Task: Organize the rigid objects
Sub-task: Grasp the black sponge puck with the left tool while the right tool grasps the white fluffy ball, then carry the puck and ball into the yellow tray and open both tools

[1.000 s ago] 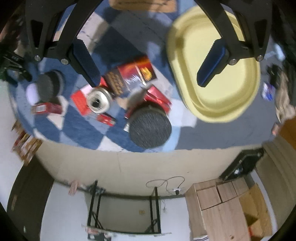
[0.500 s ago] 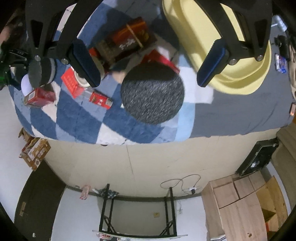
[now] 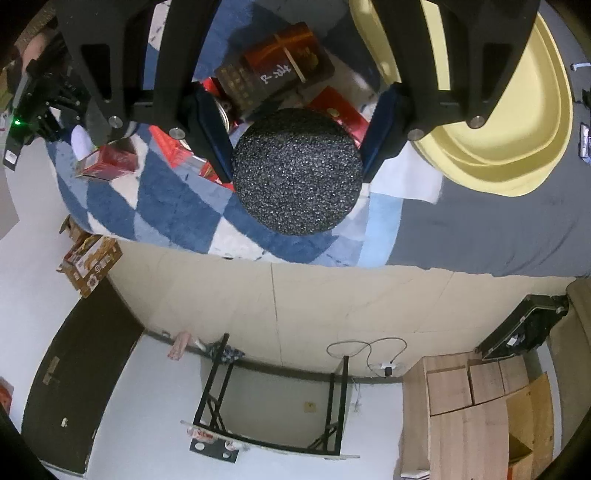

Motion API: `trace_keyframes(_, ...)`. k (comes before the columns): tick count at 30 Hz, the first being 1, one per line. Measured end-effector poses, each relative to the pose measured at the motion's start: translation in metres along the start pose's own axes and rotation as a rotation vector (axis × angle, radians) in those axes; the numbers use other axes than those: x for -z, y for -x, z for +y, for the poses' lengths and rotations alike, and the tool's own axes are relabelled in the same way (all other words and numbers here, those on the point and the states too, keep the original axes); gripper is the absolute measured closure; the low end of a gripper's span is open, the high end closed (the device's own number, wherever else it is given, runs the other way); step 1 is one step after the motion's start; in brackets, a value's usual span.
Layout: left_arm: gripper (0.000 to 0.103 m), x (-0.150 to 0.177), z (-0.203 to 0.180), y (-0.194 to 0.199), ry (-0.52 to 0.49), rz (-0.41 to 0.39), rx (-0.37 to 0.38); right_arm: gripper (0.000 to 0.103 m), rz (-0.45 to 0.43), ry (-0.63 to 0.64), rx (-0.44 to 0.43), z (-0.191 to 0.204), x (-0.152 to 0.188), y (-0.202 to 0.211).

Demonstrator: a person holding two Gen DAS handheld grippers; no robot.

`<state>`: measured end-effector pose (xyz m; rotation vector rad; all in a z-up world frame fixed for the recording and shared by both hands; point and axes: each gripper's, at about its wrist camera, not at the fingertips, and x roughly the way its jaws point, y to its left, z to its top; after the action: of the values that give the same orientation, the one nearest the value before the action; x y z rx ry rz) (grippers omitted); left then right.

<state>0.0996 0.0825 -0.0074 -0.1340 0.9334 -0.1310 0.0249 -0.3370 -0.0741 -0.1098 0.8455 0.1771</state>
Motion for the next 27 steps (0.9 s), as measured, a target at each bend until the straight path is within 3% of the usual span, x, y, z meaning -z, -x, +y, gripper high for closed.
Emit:
trace_keyframes(10,0.035,0.010,0.015,0.070,-0.011,-0.035,-0.012,0.054,0.038,-0.041,-0.026,-0.020,0.004,0.044)
trace_keyframes(20,0.035,0.026,0.078,0.114,0.035,-0.054,-0.107,0.054,-0.076,-0.007,-0.055,-0.005,0.011,0.122)
trace_keyframes(27,0.035,0.037,0.114,0.110,0.073,-0.029,-0.140,0.054,-0.144,0.085,-0.140,0.036,0.007,0.155)
